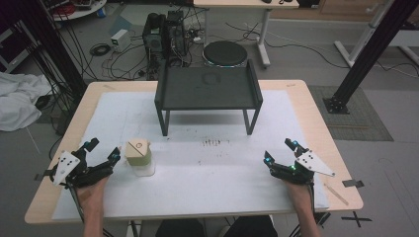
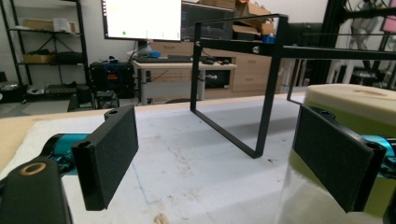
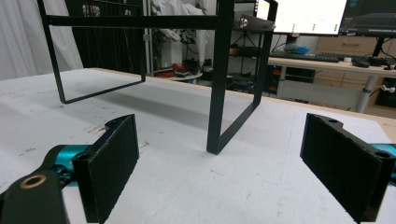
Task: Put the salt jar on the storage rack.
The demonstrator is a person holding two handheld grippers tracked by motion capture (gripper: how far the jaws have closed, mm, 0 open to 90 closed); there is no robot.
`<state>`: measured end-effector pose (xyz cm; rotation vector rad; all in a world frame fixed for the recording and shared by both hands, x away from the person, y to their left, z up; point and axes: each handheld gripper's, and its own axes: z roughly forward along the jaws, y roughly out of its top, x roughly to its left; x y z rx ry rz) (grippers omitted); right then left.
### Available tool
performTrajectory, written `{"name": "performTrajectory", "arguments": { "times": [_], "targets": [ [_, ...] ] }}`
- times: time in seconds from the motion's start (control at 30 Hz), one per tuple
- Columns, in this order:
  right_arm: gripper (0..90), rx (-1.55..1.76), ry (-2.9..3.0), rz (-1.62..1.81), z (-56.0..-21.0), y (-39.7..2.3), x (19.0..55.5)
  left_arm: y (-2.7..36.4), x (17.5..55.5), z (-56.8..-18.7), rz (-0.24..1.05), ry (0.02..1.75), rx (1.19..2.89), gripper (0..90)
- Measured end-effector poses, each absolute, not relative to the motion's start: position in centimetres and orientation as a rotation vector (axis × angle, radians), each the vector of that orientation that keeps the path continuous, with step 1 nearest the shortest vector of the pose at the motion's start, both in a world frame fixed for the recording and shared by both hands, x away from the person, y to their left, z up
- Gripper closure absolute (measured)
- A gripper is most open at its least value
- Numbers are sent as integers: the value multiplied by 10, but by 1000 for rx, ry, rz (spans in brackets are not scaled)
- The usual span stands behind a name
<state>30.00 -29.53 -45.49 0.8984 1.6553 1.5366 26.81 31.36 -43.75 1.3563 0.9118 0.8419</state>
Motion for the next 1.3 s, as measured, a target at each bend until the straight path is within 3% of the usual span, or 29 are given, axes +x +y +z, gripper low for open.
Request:
{"name": "performTrajectory", "arguments": {
  "times": [0.57, 1.3],
  "targets": [
    [107, 903, 1663, 1535, -455, -295, 300, 299, 255, -386, 667, 619, 1526, 141],
    [107, 905, 1649, 1541, -455, -294, 300, 281, 268, -412, 600, 746, 1636, 117]
  ]
}}
